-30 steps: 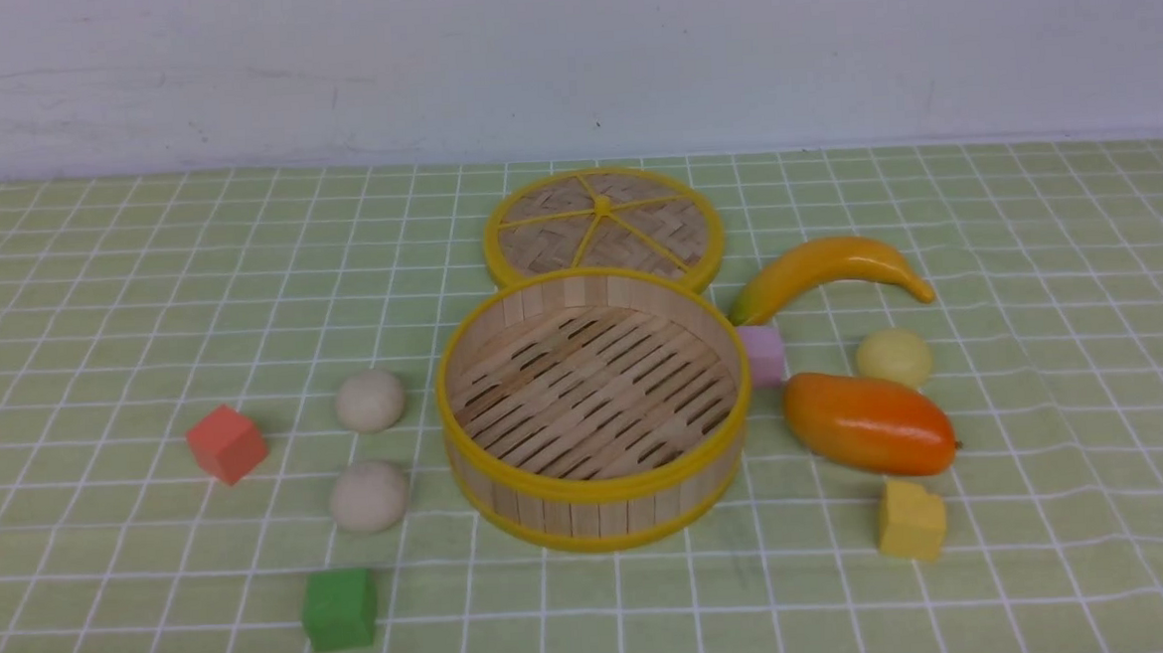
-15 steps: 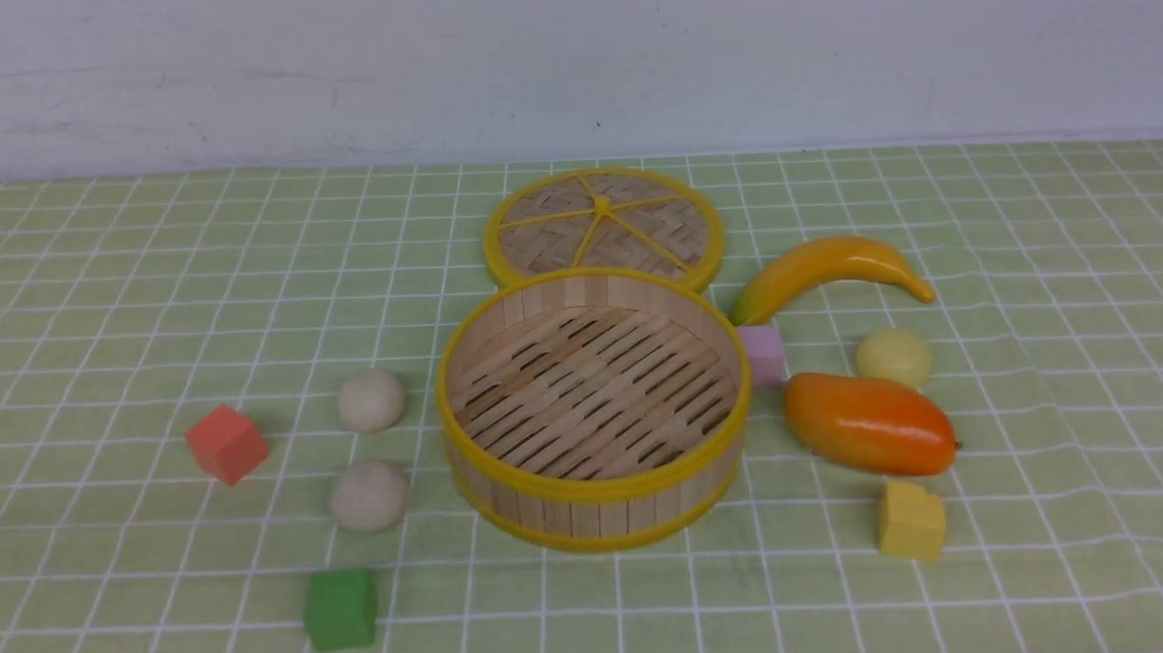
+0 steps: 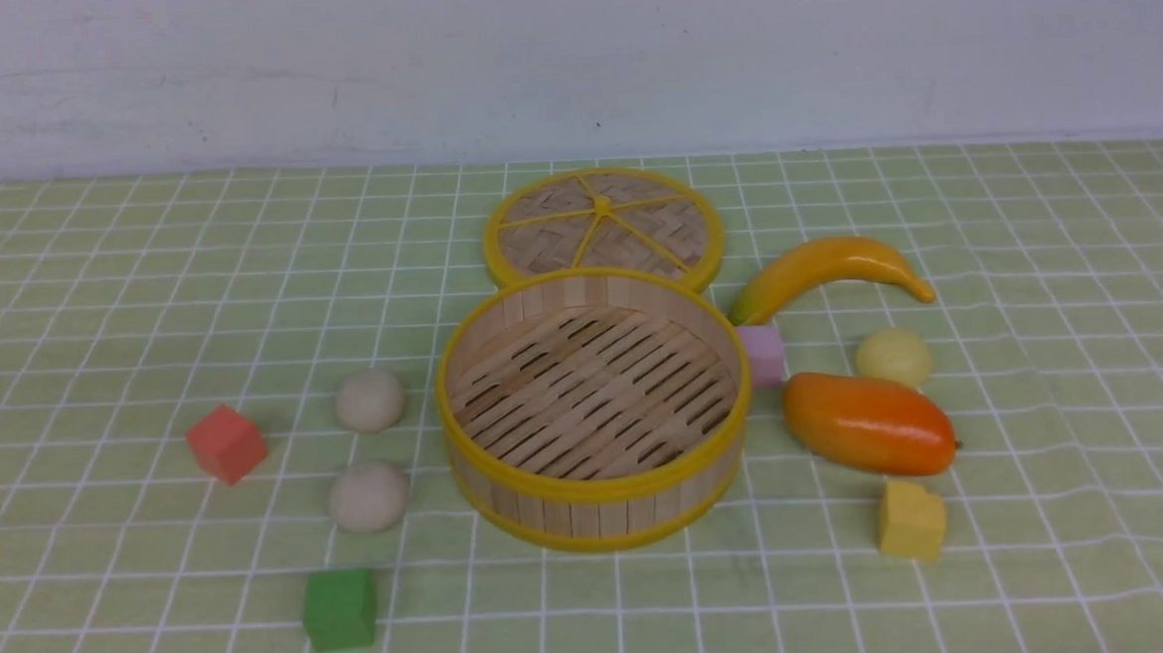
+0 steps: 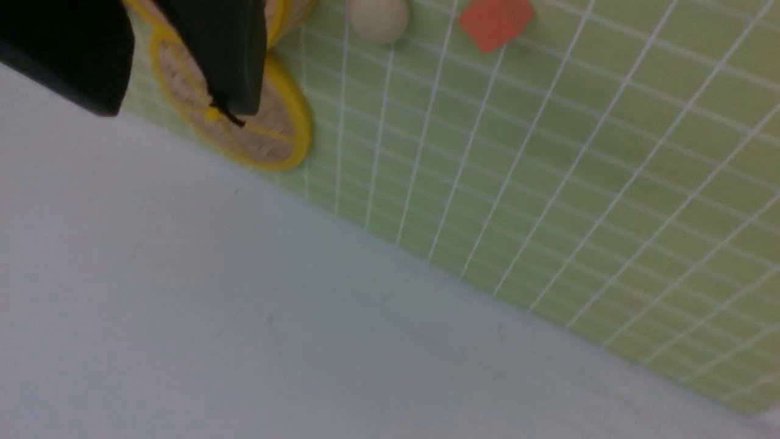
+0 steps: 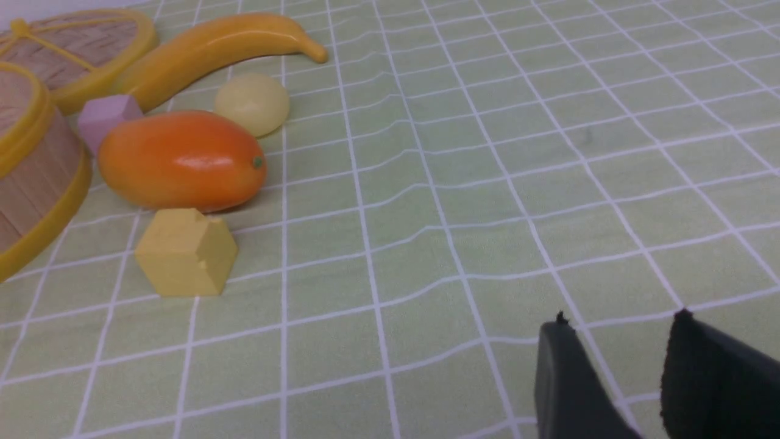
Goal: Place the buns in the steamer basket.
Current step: Use the left arm to grab a steamed stuffed bun
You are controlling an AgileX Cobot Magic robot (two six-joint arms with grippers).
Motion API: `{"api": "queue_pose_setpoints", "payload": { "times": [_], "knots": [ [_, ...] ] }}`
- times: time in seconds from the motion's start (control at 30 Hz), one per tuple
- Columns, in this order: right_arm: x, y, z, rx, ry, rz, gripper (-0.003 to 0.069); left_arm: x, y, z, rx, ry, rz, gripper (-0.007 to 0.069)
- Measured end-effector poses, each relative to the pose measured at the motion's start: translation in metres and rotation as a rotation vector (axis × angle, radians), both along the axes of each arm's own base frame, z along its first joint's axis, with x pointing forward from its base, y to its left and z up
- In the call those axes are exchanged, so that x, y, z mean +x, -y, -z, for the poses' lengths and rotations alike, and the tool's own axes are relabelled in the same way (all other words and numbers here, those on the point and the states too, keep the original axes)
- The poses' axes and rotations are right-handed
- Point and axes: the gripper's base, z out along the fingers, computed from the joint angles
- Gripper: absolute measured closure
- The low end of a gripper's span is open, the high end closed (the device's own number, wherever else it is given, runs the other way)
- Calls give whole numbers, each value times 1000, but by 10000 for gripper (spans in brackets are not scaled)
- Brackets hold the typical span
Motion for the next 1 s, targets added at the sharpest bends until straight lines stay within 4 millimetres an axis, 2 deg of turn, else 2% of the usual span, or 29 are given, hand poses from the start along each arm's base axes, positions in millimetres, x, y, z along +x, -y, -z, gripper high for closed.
{"api": "queue_pose_setpoints", "payload": {
  "times": [0.03, 0.07, 0.1, 0.13, 0.23, 0.27, 0.3, 0.4, 0.5, 0.63, 0.67, 0.87, 1.0],
  "knots": [
    [0, 0, 0, 0, 0, 0, 419, 14, 1, 10, -1, -58, 0, 386],
    [0, 0, 0, 0, 0, 0, 419, 16, 2, 12, -3, -65, 0, 386],
    [0, 0, 0, 0, 0, 0, 419, 32, 3, 24, -11, -121, 2, 386],
    [0, 0, 0, 0, 0, 0, 419, 36, 4, 27, -12, -137, 2, 386],
    [0, 0, 0, 0, 0, 0, 419, 70, 7, 57, -21, -244, 4, 386],
    [0, 0, 0, 0, 0, 0, 419, 72, 7, 59, -22, -253, 4, 386],
    [0, 0, 0, 0, 0, 0, 419, 87, 9, 73, -18, -319, 1, 386],
    [0, 0, 0, 0, 0, 0, 419, 115, 11, 92, -22, -450, -11, 386],
    [0, 0, 0, 0, 0, 0, 419, 140, 13, 99, -25, -552, -21, 386],
    [0, 0, 0, 0, 0, 0, 419, 172, 26, 100, 61, -680, 35, 386],
    [0, 0, 0, 0, 0, 0, 419, 183, 36, 99, 110, -698, 80, 386],
    [0, 0, 0, 0, 0, 0, 419, 219, 82, 106, 228, -738, 224, 386],
    [0, 0, 0, 0, 0, 0, 419, 236, 93, 117, 236, -755, 238, 386]
  ]
}}
